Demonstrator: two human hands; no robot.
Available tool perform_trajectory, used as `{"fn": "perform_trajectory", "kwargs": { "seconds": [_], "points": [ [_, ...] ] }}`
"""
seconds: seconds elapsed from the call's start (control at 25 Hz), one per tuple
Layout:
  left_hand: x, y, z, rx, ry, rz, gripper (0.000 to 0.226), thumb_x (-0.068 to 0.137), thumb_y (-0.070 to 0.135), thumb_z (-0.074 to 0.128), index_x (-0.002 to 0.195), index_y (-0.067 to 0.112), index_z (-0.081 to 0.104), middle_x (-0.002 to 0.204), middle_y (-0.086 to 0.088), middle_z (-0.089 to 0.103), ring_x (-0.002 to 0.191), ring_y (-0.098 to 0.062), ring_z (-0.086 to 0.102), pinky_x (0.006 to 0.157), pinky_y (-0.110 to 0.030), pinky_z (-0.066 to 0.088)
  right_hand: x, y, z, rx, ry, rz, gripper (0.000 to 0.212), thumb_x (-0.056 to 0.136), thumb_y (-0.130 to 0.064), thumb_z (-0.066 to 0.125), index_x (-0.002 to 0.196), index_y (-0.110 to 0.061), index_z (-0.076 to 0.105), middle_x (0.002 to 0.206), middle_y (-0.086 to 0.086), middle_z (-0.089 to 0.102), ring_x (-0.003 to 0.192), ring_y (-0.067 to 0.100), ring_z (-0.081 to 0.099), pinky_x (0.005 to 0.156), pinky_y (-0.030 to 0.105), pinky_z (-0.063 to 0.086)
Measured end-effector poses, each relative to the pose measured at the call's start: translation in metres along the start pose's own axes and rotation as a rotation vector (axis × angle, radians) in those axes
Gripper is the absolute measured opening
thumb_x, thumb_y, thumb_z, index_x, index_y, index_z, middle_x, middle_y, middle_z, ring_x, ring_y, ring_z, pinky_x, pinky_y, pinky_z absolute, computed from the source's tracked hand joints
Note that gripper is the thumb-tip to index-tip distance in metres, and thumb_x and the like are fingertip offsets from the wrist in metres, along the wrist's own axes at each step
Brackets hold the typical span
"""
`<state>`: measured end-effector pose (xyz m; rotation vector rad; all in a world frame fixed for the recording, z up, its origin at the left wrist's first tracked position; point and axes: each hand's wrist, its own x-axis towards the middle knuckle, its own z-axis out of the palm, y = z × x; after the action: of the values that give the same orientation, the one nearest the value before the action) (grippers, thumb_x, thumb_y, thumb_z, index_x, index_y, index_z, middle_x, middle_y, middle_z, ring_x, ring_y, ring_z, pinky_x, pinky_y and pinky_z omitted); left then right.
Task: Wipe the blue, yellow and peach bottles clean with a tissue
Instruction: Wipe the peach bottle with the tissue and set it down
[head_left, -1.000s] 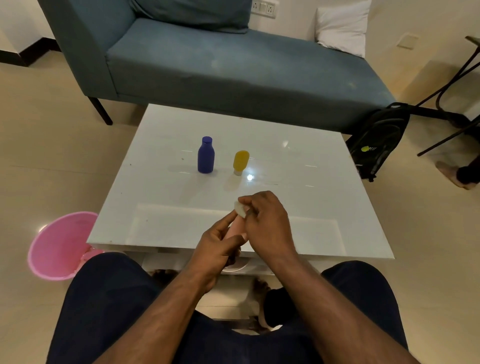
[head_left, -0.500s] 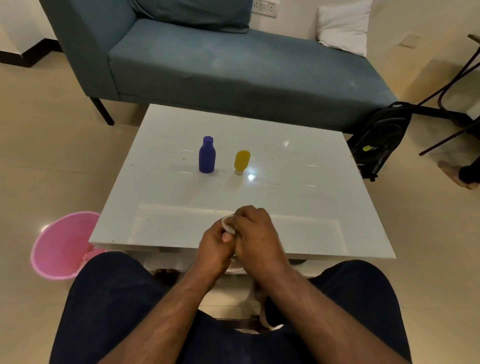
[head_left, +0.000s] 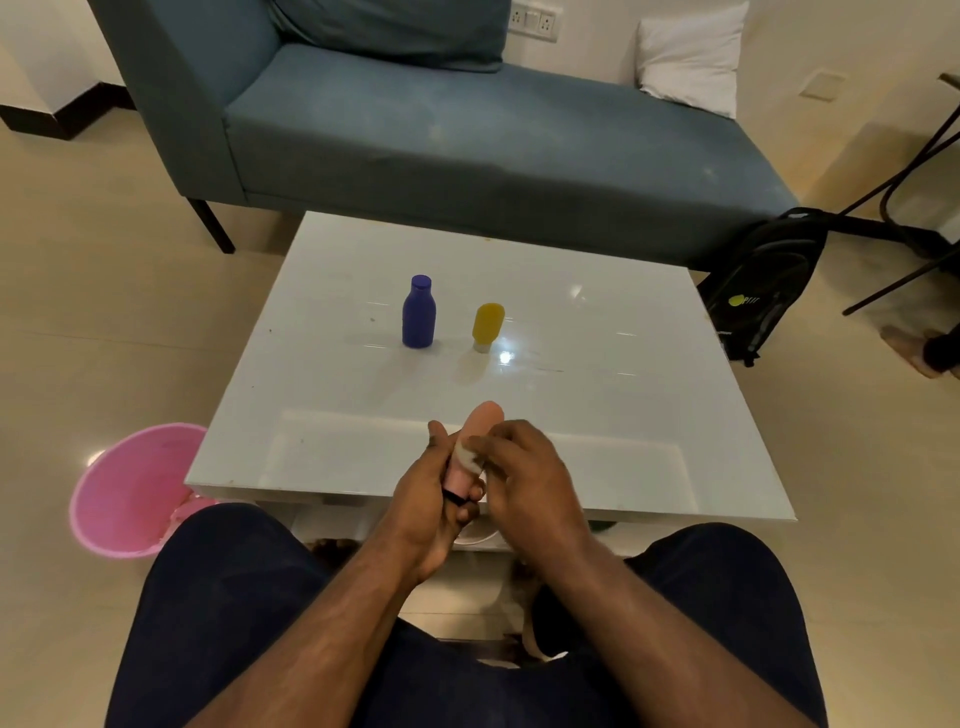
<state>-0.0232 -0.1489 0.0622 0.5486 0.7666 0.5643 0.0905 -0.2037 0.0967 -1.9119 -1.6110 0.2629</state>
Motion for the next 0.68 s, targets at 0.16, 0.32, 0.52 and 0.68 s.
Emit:
{"fn": "perform_trajectory", "kwargs": {
  "seconds": [0.16, 0.32, 0.52, 0.68],
  "points": [
    [-0.003, 0.003, 0.004, -0.071, 0.022, -0.01, 0.068, 0.094, 0.064, 0.042, 0.131, 0.01, 0.059, 0.092, -0.01, 0.063, 0.062, -0.013, 0.049, 0.045, -0.022, 0.04, 0.017, 0.0, -0.001, 0.026, 0.141, 0.163, 0.029, 0.084, 0.003, 0.058, 0.105, -0.013, 0.07, 0.1, -0.001, 0.057, 0.089, 0.011, 0.056, 0.076, 0.011, 0.045],
    [-0.002, 0.004, -0.002, -0.151, 0.012, -0.053, 0.073, 0.092, 0.064, 0.044, 0.13, 0.005, 0.062, 0.091, -0.014, 0.064, 0.069, -0.018, 0.052, 0.052, -0.026, 0.042, -0.012, -0.017, 0.004, 0.001, -0.031, -0.05, 0.029, 0.083, -0.001, 0.061, 0.108, -0.012, 0.069, 0.1, 0.0, 0.059, 0.09, 0.009, 0.051, 0.073, 0.002, 0.039],
    [-0.003, 0.006, 0.004, -0.206, 0.063, -0.094, 0.052, 0.102, 0.046, 0.047, 0.132, 0.005, 0.057, 0.092, -0.01, 0.067, 0.063, -0.013, 0.054, 0.046, -0.023, 0.043, 0.02, 0.009, -0.002, 0.031, 0.156, 0.176, 0.03, 0.083, 0.004, 0.059, 0.104, -0.014, 0.071, 0.098, -0.001, 0.058, 0.088, 0.015, 0.059, 0.076, 0.023, 0.051],
    [-0.004, 0.006, -0.002, -0.331, 0.036, -0.188, 0.059, 0.102, 0.046, 0.047, 0.138, 0.0, 0.053, 0.133, -0.019, 0.065, 0.121, -0.032, 0.064, 0.09, -0.041, 0.055, -0.017, -0.024, 0.009, 0.003, 0.014, -0.024, 0.029, 0.091, -0.023, 0.047, 0.107, -0.015, 0.069, 0.097, 0.0, 0.059, 0.088, 0.015, 0.054, 0.074, 0.025, 0.05]
  ]
}}
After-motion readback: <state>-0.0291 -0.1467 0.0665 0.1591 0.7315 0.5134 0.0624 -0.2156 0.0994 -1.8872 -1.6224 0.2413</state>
